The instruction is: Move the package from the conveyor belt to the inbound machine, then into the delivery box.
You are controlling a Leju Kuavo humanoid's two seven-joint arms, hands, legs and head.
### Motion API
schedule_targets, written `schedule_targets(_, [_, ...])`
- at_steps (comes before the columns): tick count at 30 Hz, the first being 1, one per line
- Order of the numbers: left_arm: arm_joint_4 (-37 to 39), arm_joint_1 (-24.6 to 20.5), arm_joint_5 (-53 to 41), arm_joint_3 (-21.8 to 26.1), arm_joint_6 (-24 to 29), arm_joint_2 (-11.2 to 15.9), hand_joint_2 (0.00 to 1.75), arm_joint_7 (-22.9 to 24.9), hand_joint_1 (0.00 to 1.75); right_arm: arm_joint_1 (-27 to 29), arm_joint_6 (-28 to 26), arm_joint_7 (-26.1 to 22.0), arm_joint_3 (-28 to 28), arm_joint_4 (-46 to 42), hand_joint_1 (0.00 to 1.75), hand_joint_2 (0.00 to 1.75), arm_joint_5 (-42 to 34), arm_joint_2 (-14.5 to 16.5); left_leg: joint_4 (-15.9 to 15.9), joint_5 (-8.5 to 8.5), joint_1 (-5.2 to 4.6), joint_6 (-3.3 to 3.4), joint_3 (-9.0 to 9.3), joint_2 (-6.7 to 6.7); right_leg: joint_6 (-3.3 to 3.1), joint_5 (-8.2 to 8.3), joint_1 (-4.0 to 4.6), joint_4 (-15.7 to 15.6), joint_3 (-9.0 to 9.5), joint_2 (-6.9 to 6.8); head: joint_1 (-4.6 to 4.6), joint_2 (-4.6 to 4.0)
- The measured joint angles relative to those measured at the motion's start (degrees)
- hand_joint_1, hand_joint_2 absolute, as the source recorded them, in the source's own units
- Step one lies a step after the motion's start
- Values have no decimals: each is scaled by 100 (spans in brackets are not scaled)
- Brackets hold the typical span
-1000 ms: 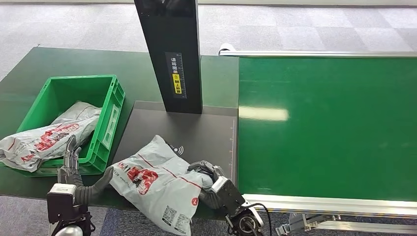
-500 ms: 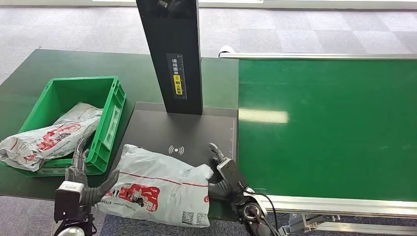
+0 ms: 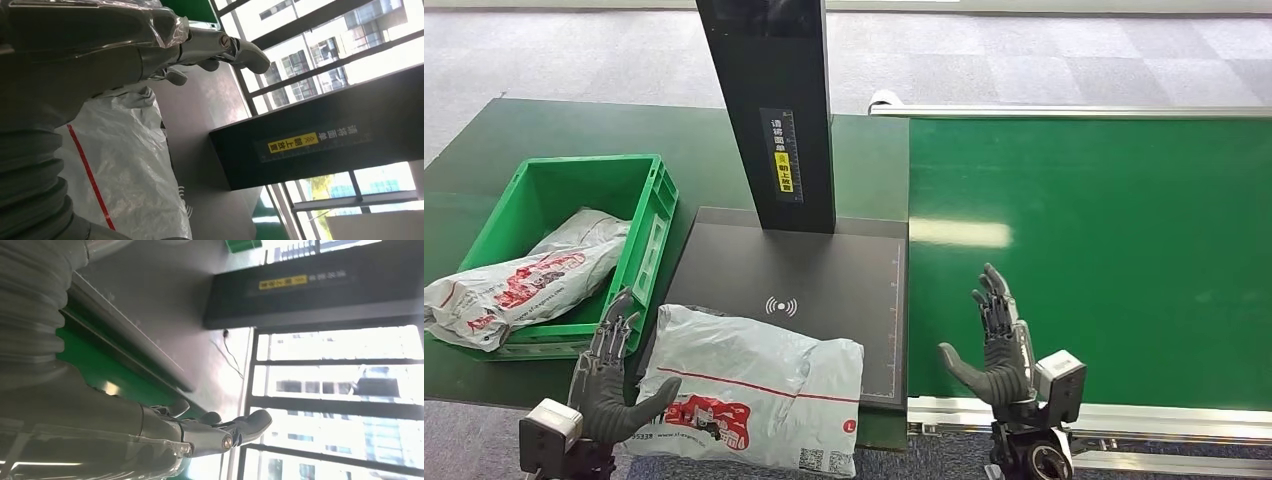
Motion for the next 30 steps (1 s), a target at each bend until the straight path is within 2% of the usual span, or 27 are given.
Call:
schedule_targets(7, [-321,212,-329,-154,-285,114,175,22,0,327,-109,-52,-614,-502,0,175,5,-31,0,-2,0,0,1,1,2,-3,0,0,1,1,0,0])
schedule_targets(10, [-397,317,-989,-355,-314,230,175,163,0,434,-110,-100,-767,-597,0,175,-15,-31,0,-4,0,1,0,-1,3,-4,0,0,1,0,-1,0])
schedule_targets(12, [-410,367,-1643,-557,-126,317,175,379,0,456,-104,-123,-852,-614,0,175,-53,-32,0,-4,0,1,0,0,3,-4,0,0,1,0,0,0])
schedule_targets(16, [-385,361,-3070,-1022,747,470,175,1009,0,453,-80,-128,-965,-616,0,175,-81,-34,0,-4,0,1,1,0,3,-4,0,0,2,0,-1,0])
schedule_targets(19, [-321,337,-3677,-1412,1131,580,175,1292,0,441,-64,-128,-993,-616,0,175,-80,-33,0,-4,0,1,1,0,3,-4,0,0,3,0,0,0])
schedule_targets(23, [-222,308,-3932,-1832,1279,688,175,1422,0,422,-62,-128,-995,-615,0,175,-77,-29,0,-4,0,1,1,0,3,-4,0,0,2,0,0,0])
schedule_targets(30, [-147,280,-3947,-2084,1346,799,175,1461,0,418,-62,-128,-995,-615,0,175,-77,-28,0,-5,0,2,0,-1,3,-5,0,0,2,0,0,0])
